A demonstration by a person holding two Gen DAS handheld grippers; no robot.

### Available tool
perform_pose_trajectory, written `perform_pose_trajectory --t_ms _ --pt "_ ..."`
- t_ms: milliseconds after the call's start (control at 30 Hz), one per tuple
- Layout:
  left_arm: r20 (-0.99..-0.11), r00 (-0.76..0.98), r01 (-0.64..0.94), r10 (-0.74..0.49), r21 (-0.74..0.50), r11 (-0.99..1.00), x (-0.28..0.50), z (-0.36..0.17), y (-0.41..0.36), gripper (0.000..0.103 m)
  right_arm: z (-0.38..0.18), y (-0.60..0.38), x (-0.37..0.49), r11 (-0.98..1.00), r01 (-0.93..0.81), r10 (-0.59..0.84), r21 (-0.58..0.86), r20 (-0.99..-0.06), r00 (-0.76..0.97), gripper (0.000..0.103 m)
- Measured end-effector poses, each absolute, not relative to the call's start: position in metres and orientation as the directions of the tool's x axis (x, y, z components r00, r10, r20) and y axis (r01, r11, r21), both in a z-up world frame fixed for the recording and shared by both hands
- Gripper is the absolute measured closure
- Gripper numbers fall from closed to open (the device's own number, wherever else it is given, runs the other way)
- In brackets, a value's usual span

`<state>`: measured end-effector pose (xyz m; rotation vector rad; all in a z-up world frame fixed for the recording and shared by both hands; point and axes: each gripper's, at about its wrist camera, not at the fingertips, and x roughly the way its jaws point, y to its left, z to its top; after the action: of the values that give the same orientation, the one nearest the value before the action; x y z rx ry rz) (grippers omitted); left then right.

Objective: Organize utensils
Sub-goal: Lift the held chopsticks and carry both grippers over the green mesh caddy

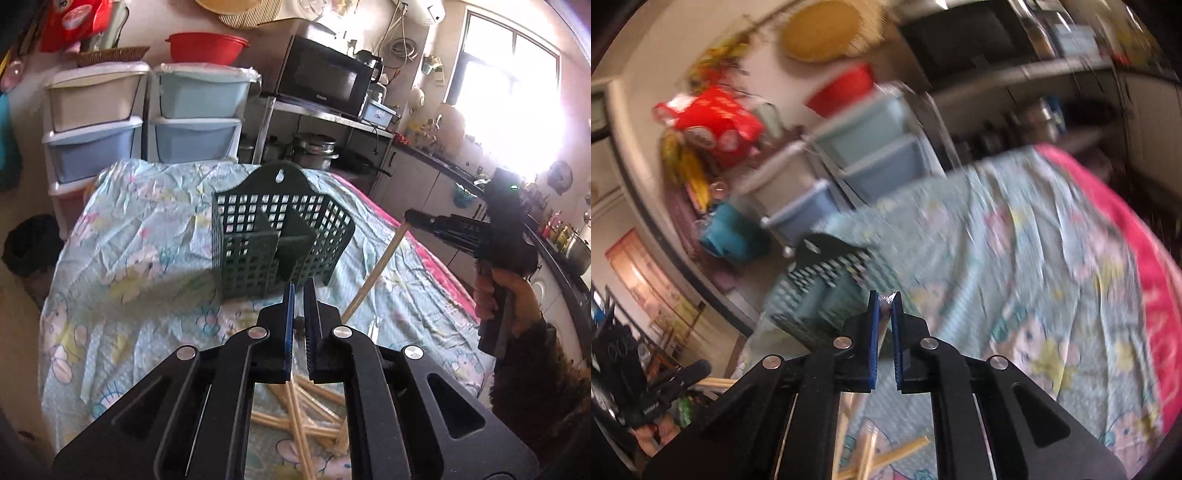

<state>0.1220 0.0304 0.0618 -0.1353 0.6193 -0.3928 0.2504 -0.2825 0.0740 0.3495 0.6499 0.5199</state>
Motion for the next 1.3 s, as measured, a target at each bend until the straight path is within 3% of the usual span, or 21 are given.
perform_pose_trajectory --t_ms 700,1300 --pt "-0.444 0.816 0.326 -0.37 -0.174 0.929 0.143 0.155 0.009 0.1 0.19 -0.249 0.22 0.818 -0.529 0.575 0.227 -0.285 0.767 0.097" --pt "-0.36 0.9 0.197 -0.246 -0.167 0.966 0.193 0.217 0.025 0.1 0.245 -0.235 0.252 0.832 -0.525 0.553 0.181 -0.19 0.811 0.097"
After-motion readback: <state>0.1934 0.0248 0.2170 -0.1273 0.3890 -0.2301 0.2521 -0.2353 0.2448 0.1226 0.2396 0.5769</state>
